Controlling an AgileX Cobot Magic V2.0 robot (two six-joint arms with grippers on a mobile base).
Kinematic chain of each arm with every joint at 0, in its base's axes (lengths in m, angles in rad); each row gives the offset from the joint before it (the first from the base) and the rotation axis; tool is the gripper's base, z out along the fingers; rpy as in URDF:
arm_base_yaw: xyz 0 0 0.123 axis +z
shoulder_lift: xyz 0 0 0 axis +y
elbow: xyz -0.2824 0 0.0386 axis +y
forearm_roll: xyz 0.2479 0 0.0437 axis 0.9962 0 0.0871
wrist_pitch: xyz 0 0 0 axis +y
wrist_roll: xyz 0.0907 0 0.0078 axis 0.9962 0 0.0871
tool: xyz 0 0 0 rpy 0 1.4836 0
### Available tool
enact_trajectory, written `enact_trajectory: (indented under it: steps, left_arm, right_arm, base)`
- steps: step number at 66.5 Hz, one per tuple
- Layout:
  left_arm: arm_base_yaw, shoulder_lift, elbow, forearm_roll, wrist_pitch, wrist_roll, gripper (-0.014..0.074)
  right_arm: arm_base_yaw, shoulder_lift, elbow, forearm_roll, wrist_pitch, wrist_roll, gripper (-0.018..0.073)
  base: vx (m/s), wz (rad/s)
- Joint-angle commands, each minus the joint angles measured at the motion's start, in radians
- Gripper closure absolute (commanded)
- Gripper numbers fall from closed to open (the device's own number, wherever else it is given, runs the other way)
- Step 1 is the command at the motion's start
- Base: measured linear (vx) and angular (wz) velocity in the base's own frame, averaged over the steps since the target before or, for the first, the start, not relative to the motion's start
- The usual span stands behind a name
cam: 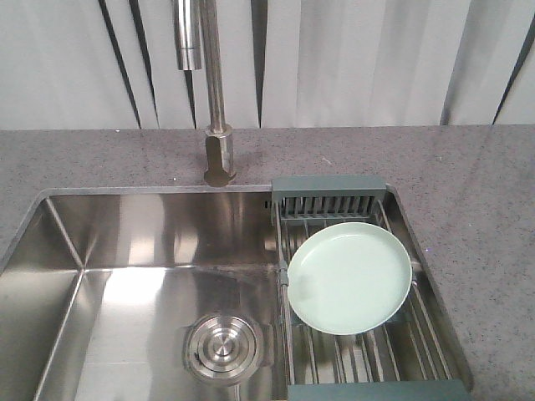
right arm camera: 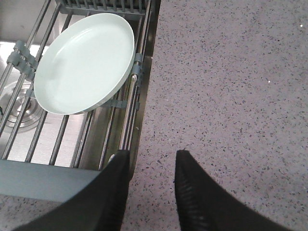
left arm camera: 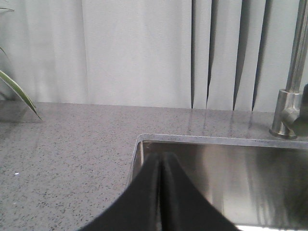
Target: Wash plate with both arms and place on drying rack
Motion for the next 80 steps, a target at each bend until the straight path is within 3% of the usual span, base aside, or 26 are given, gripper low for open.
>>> enact_trajectory:
  steps: [1, 34, 40, 55, 80]
  left_arm:
    - [0.001, -0.014, -0.024, -0.007, -0.075, -0.003, 0.0603]
    - [0.001, -0.014, -0.024, -0.007, -0.075, -0.003, 0.0603]
    - [0.001, -0.014, -0.024, -0.007, -0.075, -0.003, 0.0603]
    - [0.001, -0.014, -0.024, -0.007, -0.075, -0.003, 0.0603]
    - [0.001, -0.014, -0.024, -0.007, -0.075, -0.003, 0.0603]
  right_arm:
    - [-0.006, 0.003, -0.027, 0.002, -0.054, -0.006, 0.0327]
    - [-0.007, -0.100, -0.027, -0.028, -0.070, -0.007, 0.0329]
    - [-0.008, -0.133, -0.027, -0.046, -0.096, -0.008, 0.0368]
    - [-0.008, -0.192, -0.027, -0.066, -0.127, -0.008, 0.0571]
    - [-0.008, -0.215, -0.027, -0.064, -0.177, -0.035, 0.0566]
  base:
    - [0.00, 0.00]
    - [0.00, 0.00]
    - [0.00, 0.00]
    - [0.00, 0.00]
    - [0.00, 0.00]
